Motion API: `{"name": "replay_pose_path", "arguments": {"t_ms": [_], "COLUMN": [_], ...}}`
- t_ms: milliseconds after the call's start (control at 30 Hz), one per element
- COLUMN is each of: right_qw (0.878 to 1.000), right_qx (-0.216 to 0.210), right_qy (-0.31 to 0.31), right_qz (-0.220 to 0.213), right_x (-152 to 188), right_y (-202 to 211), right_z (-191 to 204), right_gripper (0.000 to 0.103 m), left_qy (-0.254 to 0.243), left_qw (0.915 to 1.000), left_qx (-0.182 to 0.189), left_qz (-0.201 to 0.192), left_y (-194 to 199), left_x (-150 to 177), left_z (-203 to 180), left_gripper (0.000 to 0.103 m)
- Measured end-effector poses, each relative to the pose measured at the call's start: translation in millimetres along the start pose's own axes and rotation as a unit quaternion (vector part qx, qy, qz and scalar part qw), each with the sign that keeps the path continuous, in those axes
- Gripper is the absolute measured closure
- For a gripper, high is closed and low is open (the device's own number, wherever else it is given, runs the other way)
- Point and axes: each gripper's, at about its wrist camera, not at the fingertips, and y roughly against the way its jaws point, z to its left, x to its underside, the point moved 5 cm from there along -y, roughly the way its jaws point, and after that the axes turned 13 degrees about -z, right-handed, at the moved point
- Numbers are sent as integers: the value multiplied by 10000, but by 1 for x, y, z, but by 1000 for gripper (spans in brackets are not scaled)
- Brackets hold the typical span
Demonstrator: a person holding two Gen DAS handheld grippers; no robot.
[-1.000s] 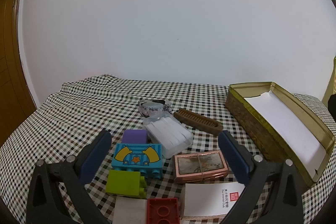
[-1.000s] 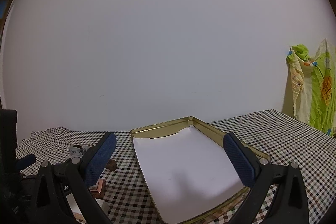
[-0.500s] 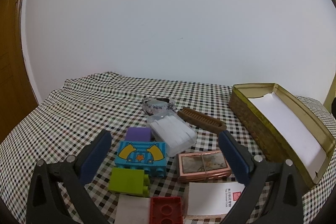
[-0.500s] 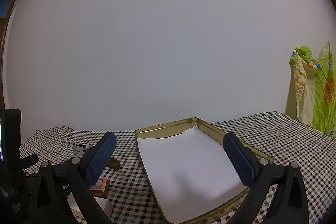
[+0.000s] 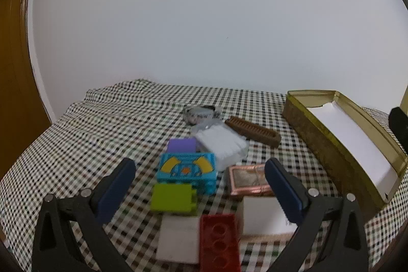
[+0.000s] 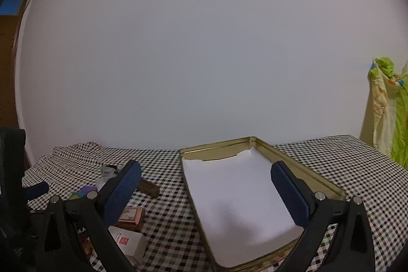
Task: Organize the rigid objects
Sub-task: 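Move both tools toward the items on the bed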
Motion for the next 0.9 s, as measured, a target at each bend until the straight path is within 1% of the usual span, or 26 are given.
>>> {"name": "replay_pose_path", "arguments": {"t_ms": [200,300,333,467,567,667,767,833,900], "right_qw": [9983,9963,9952,9884,9785,9632,9521,9439,9370], "right_qx": [-475,-706,-805,-1231,-1612,-1997,-2248,-2411,-2500], "right_qy": [67,143,153,236,276,391,431,644,930], "right_qz": [315,464,529,862,1258,1756,2027,2163,2256], "right_x": [7,12,13,22,35,51,61,72,76], "right_y": [-3,-6,-6,-13,-20,-28,-31,-29,-25], "right_z": [12,19,22,31,44,56,65,74,77], "right_gripper": [1,2,3,16,22,22,22,22,23], "left_qy": [135,247,282,381,281,129,-60,-192,-173], "left_qw": [9997,9989,9985,9969,9965,9966,9966,9961,9954], "left_qx": [-16,-14,-46,-177,-155,-25,110,146,195], "left_qz": [212,404,465,664,772,814,815,850,917], "left_y": [11,14,15,20,25,30,35,35,35], "left_x": [8,17,20,28,33,38,40,40,42], "left_z": [22,39,46,67,71,68,61,57,57], "left_gripper": [1,1,1,1,1,1,1,1,1]}}
